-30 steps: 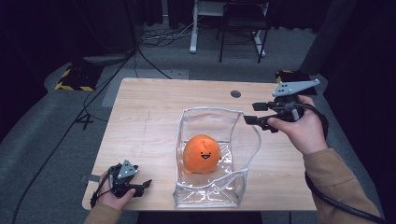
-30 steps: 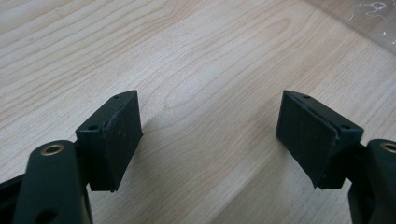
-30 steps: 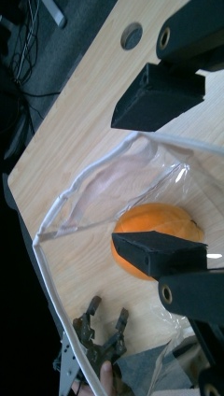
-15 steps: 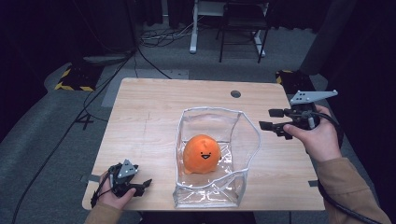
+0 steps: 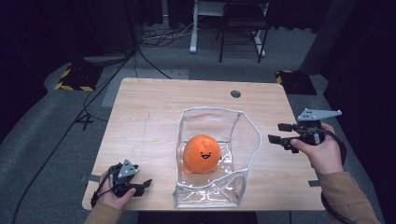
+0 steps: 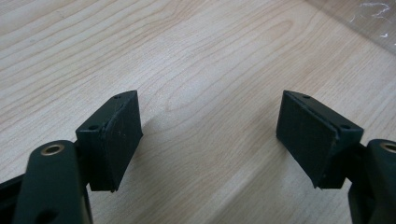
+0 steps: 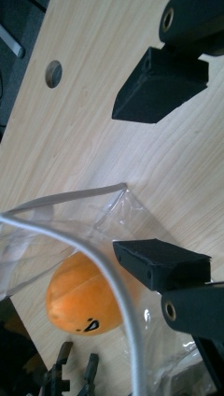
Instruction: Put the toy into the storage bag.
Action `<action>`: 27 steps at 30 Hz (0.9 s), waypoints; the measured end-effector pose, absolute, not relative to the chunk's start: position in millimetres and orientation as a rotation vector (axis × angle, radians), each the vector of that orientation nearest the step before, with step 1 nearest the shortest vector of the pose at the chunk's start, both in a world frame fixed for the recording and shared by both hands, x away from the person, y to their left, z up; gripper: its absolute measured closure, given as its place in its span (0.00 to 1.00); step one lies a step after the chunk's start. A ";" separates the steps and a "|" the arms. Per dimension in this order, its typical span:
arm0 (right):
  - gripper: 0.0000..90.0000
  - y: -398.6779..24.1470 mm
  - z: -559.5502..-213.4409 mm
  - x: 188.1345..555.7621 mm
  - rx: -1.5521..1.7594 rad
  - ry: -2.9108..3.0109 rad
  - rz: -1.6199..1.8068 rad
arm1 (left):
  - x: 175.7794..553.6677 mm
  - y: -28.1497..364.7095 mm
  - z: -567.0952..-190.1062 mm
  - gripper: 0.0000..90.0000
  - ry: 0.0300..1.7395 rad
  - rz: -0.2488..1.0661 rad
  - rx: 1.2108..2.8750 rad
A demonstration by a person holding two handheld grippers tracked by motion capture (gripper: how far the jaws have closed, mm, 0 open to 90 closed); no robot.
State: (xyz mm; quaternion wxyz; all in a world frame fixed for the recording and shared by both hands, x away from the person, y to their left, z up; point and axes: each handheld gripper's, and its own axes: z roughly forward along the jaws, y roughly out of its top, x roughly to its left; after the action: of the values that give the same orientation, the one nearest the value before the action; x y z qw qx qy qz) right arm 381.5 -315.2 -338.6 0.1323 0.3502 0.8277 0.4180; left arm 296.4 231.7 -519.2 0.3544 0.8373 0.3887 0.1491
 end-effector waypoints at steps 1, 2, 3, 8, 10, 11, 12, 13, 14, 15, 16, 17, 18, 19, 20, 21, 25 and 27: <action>0.34 -315.2 -338.6 381.5 1.016 2.402 1.213 | 296.4 231.7 -519.2 0.25 1.005 0.385 2.164; 0.33 -317.0 -341.8 380.9 1.020 2.402 1.210 | 296.4 231.7 -519.2 0.25 1.005 0.386 2.165; 0.33 -319.2 -345.6 380.1 1.022 2.400 1.207 | 296.4 231.7 -519.2 0.25 1.005 0.385 2.164; 0.32 -328.5 -366.0 375.5 1.054 2.400 1.189 | 296.3 231.6 -519.2 0.25 1.005 0.387 2.164; 0.32 -331.3 -374.0 374.8 1.060 2.402 1.182 | 296.1 231.6 -519.3 0.25 1.006 0.388 2.163; 0.32 -331.3 -374.0 374.8 1.060 2.402 1.182 | 296.1 231.6 -519.3 0.25 1.006 0.388 2.163; 0.31 -332.7 -378.2 374.4 1.068 2.402 1.182 | 296.2 231.7 -519.3 0.25 1.006 0.388 2.163; 0.31 -334.0 -382.3 373.9 1.076 2.401 1.183 | 296.2 231.7 -519.2 0.25 1.006 0.387 2.164; 0.31 -335.1 -385.4 373.6 1.077 2.403 1.182 | 296.2 231.7 -519.3 0.25 1.006 0.388 2.163; 0.30 -336.6 -390.8 372.9 1.084 2.399 1.181 | 296.2 231.7 -519.3 0.25 1.006 0.387 2.162; 0.30 -337.5 -394.0 372.3 1.089 2.400 1.179 | 296.3 231.8 -519.3 0.25 1.005 0.388 2.163; 0.30 -338.7 -399.2 371.4 1.091 2.400 1.176 | 296.3 231.8 -519.3 0.25 1.005 0.387 2.163; 0.29 -340.5 -406.2 369.9 1.093 2.400 1.175 | 296.4 231.8 -519.2 0.25 1.005 0.386 2.164; 0.29 -340.5 -406.2 369.9 1.093 2.400 1.175 | 296.4 231.8 -519.2 0.25 1.005 0.386 2.164; 0.29 -341.6 -410.1 369.1 1.092 2.399 1.176 | 296.4 231.8 -519.2 0.25 1.005 0.386 2.165; 0.29 -342.7 -414.8 367.9 1.095 2.394 1.182 | 296.4 231.8 -519.2 0.25 1.005 0.386 2.164; 0.28 -345.6 -428.6 364.4 1.107 2.383 1.189 | 296.4 231.8 -519.2 0.25 1.005 0.386 2.164; 0.28 -346.8 -437.2 362.3 1.114 2.383 1.190 | 296.4 231.8 -519.2 0.25 1.005 0.385 2.164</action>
State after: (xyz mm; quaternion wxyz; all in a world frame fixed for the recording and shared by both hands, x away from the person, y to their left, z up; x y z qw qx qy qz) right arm 362.3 -346.8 -437.2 0.1267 0.3828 0.8186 0.4089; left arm 296.4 231.8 -519.2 0.3544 0.8372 0.3888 0.1491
